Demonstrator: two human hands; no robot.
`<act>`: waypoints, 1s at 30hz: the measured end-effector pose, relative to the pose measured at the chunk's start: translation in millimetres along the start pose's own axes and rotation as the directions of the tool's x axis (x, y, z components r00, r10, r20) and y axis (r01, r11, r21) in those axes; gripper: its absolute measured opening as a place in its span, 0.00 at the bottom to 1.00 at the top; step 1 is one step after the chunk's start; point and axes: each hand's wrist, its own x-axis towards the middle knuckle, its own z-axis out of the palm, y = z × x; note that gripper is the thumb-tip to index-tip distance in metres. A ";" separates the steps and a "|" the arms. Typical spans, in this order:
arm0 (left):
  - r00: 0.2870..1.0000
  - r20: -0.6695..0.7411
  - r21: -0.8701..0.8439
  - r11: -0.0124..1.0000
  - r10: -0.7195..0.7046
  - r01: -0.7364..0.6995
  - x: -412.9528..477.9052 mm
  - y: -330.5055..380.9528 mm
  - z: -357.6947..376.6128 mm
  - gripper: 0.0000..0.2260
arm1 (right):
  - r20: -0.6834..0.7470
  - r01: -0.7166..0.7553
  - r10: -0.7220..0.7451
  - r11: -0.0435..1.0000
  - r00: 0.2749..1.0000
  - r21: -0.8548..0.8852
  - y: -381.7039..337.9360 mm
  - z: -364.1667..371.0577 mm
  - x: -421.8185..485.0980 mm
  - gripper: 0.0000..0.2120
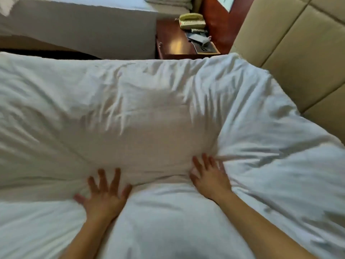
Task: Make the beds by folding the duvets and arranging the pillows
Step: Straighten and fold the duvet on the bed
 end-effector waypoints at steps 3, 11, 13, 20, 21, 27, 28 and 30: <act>0.988 0.068 -0.099 0.985 -0.137 0.144 18.6 8.7 -15.6 0.36 | -0.037 0.212 -0.214 0.976 0.976 -0.047 41.1 -34.5 3.0 0.29; 0.995 -0.045 -0.024 0.995 0.091 -0.092 -210.5 250.7 88.6 0.28 | -0.209 0.018 0.010 0.992 0.978 0.128 259.4 34.5 -128.8 0.25; 0.998 0.037 -0.003 0.999 0.054 -0.054 -208.8 268.7 109.0 0.31 | -0.058 0.011 -0.004 0.992 0.998 0.125 265.9 50.8 -127.1 0.28; 0.998 0.064 0.087 0.996 -0.004 -0.002 -191.6 275.9 76.9 0.29 | -0.550 -0.046 0.187 0.964 0.814 0.260 284.9 20.9 -119.8 0.24; 0.994 0.096 0.042 0.998 0.047 -0.051 -205.6 286.9 76.8 0.31 | -0.565 -0.147 0.330 0.927 0.756 0.345 303.0 25.2 -131.5 0.27; 0.953 0.197 0.063 0.967 0.230 -0.247 -223.6 334.4 132.1 0.47 | -0.001 -0.304 0.365 0.776 0.931 0.552 337.1 85.4 -143.2 0.60; 0.948 0.255 0.101 0.970 0.191 -0.223 -211.1 337.9 133.6 0.48 | 0.040 -0.311 0.350 0.768 0.936 0.560 336.6 88.0 -134.7 0.59; 0.913 0.379 0.181 0.955 0.152 -0.234 -191.1 338.8 129.8 0.52 | 0.112 -0.345 0.343 0.753 0.932 0.560 338.1 83.0 -125.3 0.54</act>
